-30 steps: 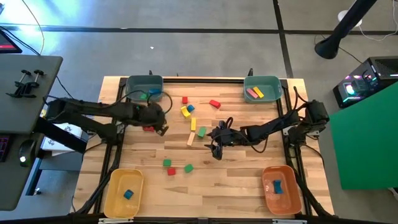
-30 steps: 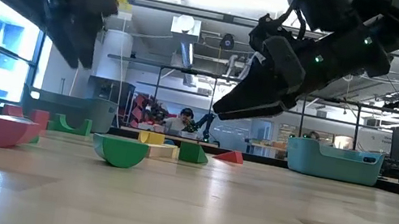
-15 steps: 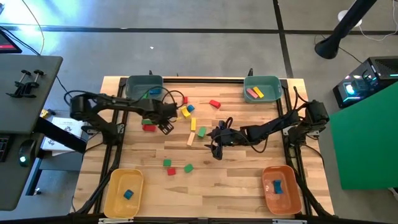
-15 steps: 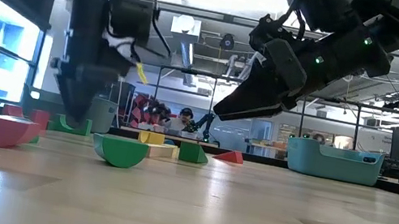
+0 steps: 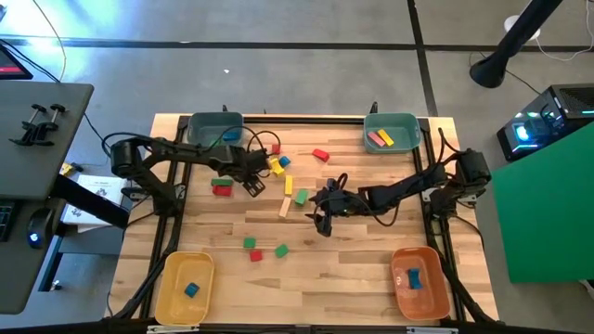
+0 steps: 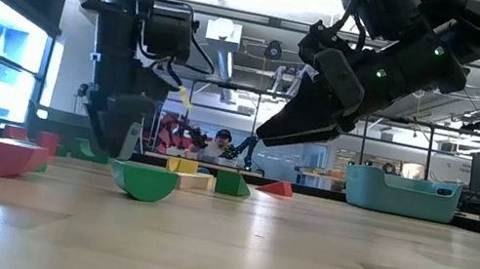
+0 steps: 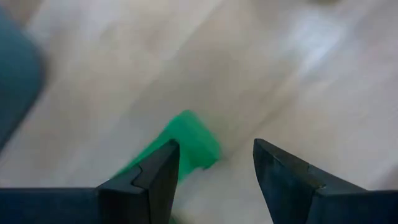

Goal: Sort blocks by size
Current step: Put the green arch block into the orange bin

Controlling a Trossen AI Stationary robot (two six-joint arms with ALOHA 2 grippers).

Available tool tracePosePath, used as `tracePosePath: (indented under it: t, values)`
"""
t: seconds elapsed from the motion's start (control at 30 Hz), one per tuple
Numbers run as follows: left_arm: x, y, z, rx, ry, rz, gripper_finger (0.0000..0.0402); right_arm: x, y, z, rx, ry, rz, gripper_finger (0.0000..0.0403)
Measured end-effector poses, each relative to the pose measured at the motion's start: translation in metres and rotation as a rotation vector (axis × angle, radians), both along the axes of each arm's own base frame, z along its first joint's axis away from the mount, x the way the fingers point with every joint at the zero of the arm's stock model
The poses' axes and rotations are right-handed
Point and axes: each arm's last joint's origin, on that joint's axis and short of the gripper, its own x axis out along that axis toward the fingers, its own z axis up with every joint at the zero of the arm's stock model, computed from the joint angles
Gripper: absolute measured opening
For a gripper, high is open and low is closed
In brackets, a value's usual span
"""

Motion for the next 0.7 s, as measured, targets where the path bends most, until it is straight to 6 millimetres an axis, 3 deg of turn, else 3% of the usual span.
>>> tracePosePath:
  t: [0.3, 0.5, 0.7]
  values:
    - [0.01, -0.02, 0.004, -0.131, -0.06, -0.094, 0.019, -0.001, 0.0, -0.001, 0.008, 0.009, -0.004, 0.0252]
    - [0.012, -0.032, 0.012, -0.042, -0.028, -0.103, 0.019, -0.001, 0.0, -0.001, 0.019, 0.011, -0.026, 0.0252]
    - [0.008, -0.028, 0.003, -0.018, -0.034, -0.095, 0.0188, -0.001, 0.0, -0.001, 0.026, 0.01, -0.035, 0.0252]
